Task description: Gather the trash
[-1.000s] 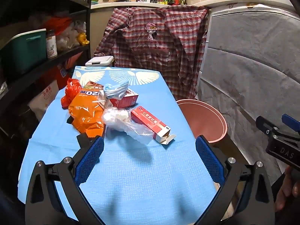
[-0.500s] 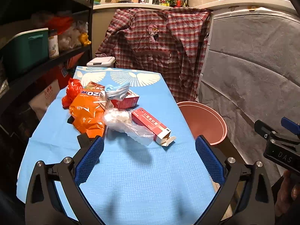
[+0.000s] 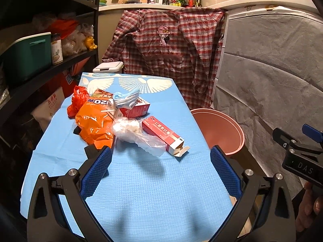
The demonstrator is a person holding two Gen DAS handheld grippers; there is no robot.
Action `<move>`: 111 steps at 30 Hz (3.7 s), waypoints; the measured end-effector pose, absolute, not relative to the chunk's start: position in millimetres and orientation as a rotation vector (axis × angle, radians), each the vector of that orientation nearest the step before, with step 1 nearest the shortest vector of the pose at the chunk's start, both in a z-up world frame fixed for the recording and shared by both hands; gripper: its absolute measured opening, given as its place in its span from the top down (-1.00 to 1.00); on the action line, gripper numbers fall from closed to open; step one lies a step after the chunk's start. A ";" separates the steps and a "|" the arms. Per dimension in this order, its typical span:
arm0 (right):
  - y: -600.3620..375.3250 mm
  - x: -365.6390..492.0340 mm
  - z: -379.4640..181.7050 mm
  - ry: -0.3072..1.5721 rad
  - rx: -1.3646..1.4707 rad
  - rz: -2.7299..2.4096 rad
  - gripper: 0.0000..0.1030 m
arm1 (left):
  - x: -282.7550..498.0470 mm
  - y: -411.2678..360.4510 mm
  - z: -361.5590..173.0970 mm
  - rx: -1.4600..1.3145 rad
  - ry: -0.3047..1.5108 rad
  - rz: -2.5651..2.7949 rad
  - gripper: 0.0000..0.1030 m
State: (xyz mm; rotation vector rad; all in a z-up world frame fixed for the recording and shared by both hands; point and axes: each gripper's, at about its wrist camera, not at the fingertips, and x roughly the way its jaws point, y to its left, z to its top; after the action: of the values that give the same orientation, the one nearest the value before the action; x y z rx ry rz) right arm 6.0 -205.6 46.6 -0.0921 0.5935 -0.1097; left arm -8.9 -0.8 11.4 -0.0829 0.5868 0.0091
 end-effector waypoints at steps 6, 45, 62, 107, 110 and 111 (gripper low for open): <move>-205.0 5.7 47.3 0.592 -0.092 -0.111 -0.89 | -8.8 -1.3 11.2 -0.082 0.587 0.010 -0.84; -202.2 4.3 45.5 0.596 -0.093 -0.112 -0.88 | -8.9 -4.3 11.0 -0.075 0.588 -0.001 -0.84; -198.9 3.0 45.9 0.601 -0.084 -0.109 -0.69 | -8.9 0.7 11.3 -0.072 0.587 0.004 -0.84; -52.6 142.8 -6.2 0.821 -0.165 0.495 0.17 | 182.2 259.5 27.1 -0.219 0.732 0.101 0.74; -49.3 147.6 -15.5 0.846 -0.191 0.488 0.07 | 195.6 259.3 8.9 -0.213 0.782 0.103 0.73; -49.0 149.6 -19.2 0.858 -0.197 0.483 0.05 | 197.7 258.9 4.7 -0.208 0.792 0.104 0.67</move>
State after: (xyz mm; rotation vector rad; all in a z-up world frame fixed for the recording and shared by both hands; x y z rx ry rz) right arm 149.6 -49.0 -19.2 -0.1966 0.8580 0.4832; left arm 197.7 258.9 4.7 -0.2076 0.7918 0.1045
